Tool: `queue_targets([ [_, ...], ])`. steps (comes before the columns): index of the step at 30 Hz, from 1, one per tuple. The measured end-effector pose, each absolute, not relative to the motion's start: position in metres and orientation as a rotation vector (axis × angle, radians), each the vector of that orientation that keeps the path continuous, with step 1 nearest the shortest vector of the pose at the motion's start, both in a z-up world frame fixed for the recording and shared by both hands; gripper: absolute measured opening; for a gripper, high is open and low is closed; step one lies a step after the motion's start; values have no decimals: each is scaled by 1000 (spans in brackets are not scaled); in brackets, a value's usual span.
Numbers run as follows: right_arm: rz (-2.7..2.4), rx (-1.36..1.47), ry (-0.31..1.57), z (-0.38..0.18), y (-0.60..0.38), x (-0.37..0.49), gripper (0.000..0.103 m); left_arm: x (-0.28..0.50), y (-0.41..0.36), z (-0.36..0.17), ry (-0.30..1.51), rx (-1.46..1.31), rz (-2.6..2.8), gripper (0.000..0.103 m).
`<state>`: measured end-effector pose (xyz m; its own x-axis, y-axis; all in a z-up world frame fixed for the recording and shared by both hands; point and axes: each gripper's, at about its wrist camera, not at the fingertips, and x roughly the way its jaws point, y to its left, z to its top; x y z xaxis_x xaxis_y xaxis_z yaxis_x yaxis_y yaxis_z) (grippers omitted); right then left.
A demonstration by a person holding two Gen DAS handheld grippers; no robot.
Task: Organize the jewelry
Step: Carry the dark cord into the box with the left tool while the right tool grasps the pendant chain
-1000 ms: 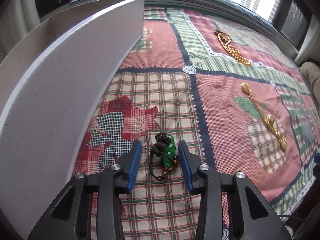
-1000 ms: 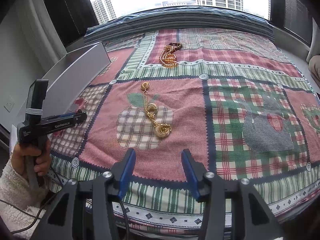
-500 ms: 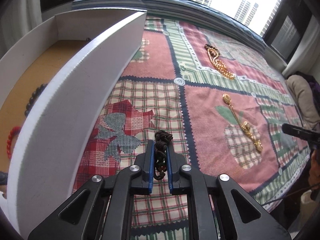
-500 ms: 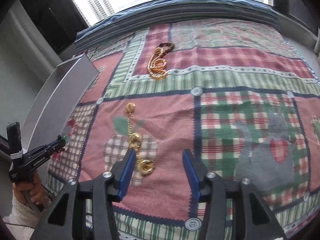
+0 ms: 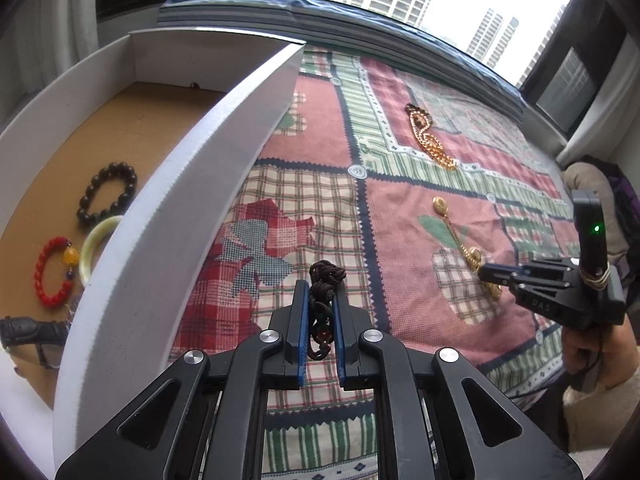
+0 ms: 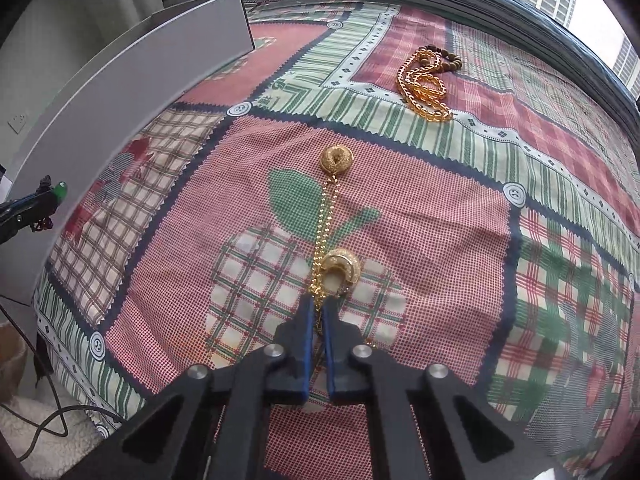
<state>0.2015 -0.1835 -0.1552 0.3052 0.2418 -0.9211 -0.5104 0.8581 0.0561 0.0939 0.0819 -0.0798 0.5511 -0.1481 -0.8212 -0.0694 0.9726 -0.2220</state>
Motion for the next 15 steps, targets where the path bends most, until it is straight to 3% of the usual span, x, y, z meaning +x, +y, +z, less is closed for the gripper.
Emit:
queue_targets([
  [7, 579, -59, 1046, -78, -205, 199, 3, 79, 87, -39, 930, -262, -84, 9],
  [15, 711, -40, 894, 6, -173, 186, 3, 51, 123, 16, 875, -312, -69, 9],
])
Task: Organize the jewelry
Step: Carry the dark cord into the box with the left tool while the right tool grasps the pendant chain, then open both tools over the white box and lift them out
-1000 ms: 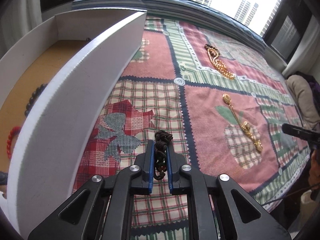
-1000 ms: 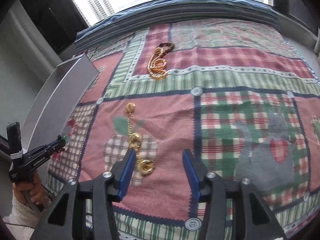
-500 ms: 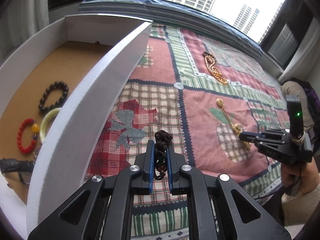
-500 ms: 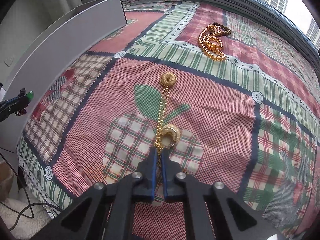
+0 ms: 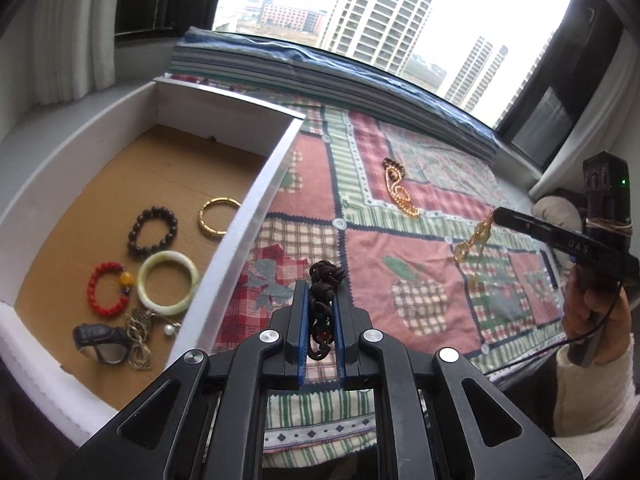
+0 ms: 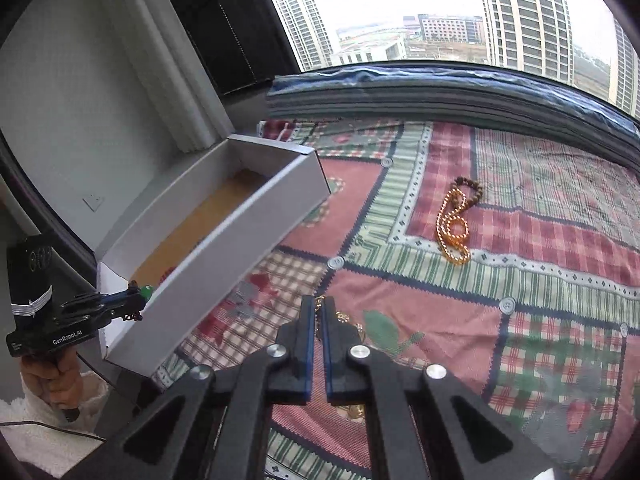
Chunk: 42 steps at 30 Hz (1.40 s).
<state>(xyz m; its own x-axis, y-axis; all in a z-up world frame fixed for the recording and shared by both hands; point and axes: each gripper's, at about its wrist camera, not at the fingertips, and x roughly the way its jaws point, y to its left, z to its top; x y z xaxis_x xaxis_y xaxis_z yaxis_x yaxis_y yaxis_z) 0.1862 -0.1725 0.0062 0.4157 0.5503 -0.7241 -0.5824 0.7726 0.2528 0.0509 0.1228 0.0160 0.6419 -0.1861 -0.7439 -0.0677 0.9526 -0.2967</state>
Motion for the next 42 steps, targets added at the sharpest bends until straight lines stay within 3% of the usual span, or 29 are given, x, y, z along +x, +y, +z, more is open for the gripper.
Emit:
queue_targets([
  [6, 844, -66, 774, 57, -111, 180, 3, 31, 185, 51, 810, -330, 94, 9],
  [11, 935, -105, 742, 67, -35, 188, 3, 38, 240, 38, 828, -379, 231, 9],
  [26, 984, -244, 904, -25, 138, 231, 4, 116, 315, -50, 997, -398, 413, 10],
  [28, 967, -247, 910, -32, 141, 233, 5, 117, 317, -54, 1011, -382, 444, 23],
  [30, 947, -230, 908, -33, 135, 233, 28, 111, 317, -54, 1005, -389, 464, 76],
  [31, 940, -215, 900, -30, 130, 232, 57, 106, 315, -50, 992, -390, 480, 84],
  [32, 934, -203, 887, -27, 125, 230, 70, 100, 311, -47, 974, -384, 487, 89],
  [37, 875, -232, 812, -8, 79, 212, 79, 83, 276, -25, 928, -347, 447, 89],
  [42, 757, -313, 723, 6, 20, 190, 80, 76, 214, -2, 878, -308, 341, 92],
])
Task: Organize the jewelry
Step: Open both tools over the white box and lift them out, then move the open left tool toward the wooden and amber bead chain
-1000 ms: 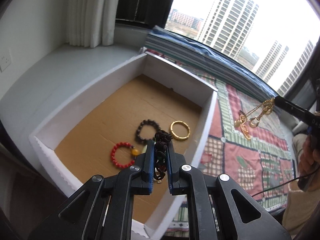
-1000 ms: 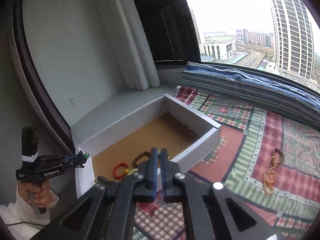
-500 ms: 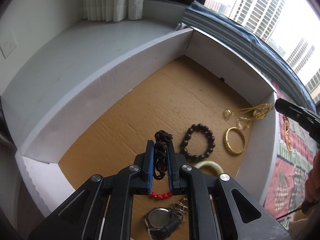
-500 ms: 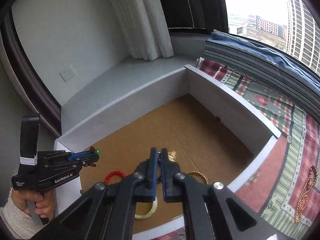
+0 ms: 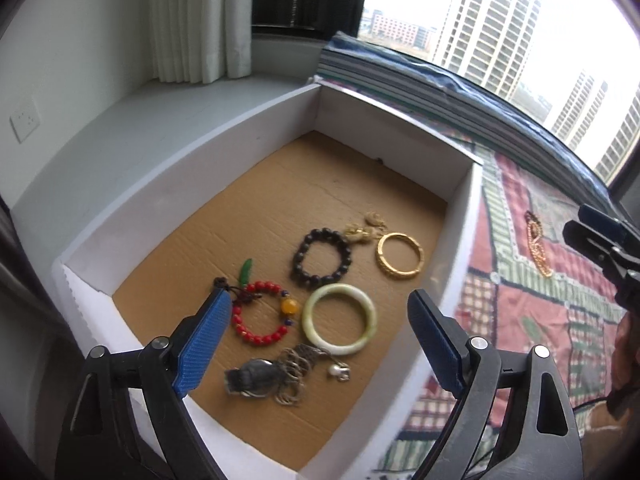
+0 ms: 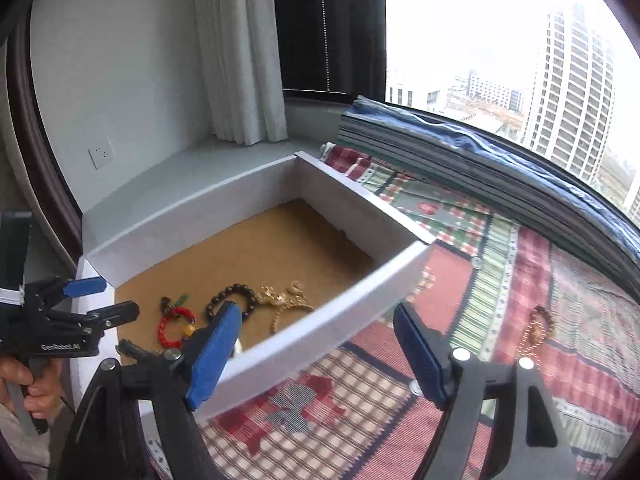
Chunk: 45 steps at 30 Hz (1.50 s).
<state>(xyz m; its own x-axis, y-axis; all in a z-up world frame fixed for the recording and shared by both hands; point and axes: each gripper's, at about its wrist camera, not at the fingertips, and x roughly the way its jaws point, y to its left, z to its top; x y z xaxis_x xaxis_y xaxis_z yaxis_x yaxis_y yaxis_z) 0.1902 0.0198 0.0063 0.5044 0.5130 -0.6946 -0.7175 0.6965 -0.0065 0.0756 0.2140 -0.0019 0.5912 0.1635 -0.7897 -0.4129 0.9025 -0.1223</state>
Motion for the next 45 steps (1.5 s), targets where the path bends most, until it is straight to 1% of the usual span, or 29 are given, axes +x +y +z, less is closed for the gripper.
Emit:
queue_targets([
  [5, 621, -352, 666, 3, -54, 163, 80, 74, 141, 7, 847, -284, 193, 94],
  [8, 538, -330, 681, -10, -103, 153, 80, 78, 95, 2, 846, -254, 96, 95],
  [13, 378, -260, 758, -37, -178, 140, 80, 87, 32, -23, 890, -163, -3, 95],
  [19, 216, -264, 801, -63, -234, 128, 80, 99, -12, -58, 974, -123, -68, 95],
  [26, 181, -190, 853, -84, -263, 127, 82, 108, -31, -69, 999, -81, -79, 95],
  [37, 189, -159, 889, -101, -269, 132, 82, 133, -27, -85, 1036, -106, -55, 95],
  [41, 194, -143, 903, -106, -273, 136, 82, 153, -28, -87, 1053, -98, -61, 95],
  [45, 206, -126, 912, -109, -276, 139, 82, 182, -39, -77, 1045, -83, -110, 95],
])
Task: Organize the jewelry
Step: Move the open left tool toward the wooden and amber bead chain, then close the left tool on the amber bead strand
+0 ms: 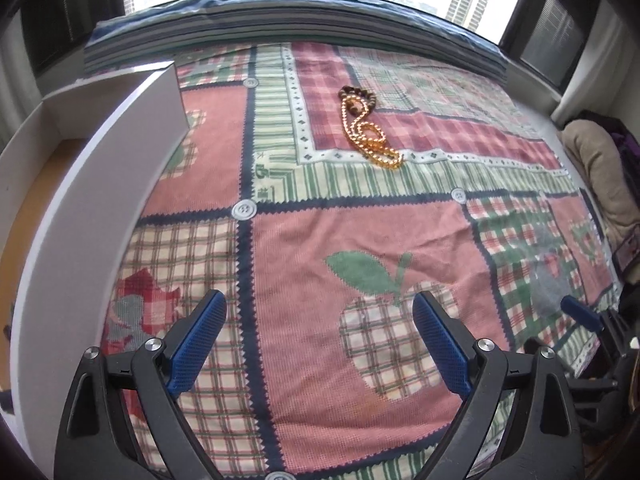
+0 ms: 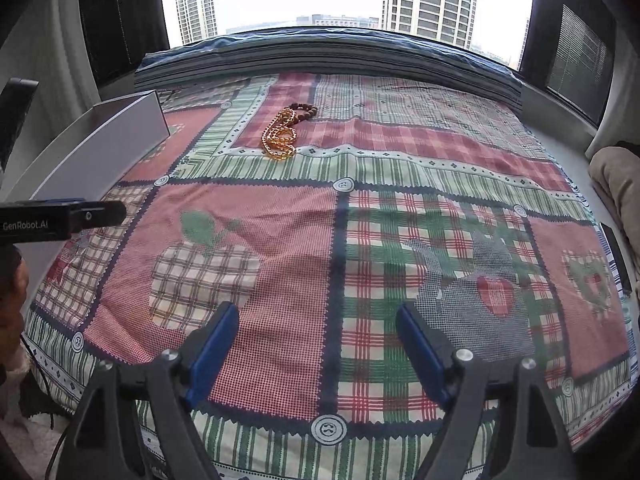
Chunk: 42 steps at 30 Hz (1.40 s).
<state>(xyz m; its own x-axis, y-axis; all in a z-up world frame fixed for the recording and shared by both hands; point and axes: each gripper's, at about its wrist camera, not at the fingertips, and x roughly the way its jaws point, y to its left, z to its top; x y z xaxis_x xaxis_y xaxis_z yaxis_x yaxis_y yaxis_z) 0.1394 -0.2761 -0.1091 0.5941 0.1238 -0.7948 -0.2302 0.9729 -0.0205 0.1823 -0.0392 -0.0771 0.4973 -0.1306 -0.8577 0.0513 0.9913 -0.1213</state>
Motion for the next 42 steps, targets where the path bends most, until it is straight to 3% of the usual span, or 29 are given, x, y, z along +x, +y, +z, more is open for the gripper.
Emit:
queue_targets([
  [6, 206, -101, 918, -111, -285, 142, 82, 254, -64, -78, 1033, -54, -183, 95],
  [17, 205, -76, 918, -110, -294, 143, 82, 384, -86, -138, 1058, -40, -75, 95],
  [38, 205, -54, 939, -118, -301, 144, 82, 401, -85, -162, 1063, 28, -45, 103],
  [40, 202, -52, 941, -118, -301, 144, 82, 404, -84, -162, 1065, 28, -45, 102],
  [42, 201, -50, 943, -118, -302, 144, 82, 404, -85, -160, 1050, 34, -55, 88],
])
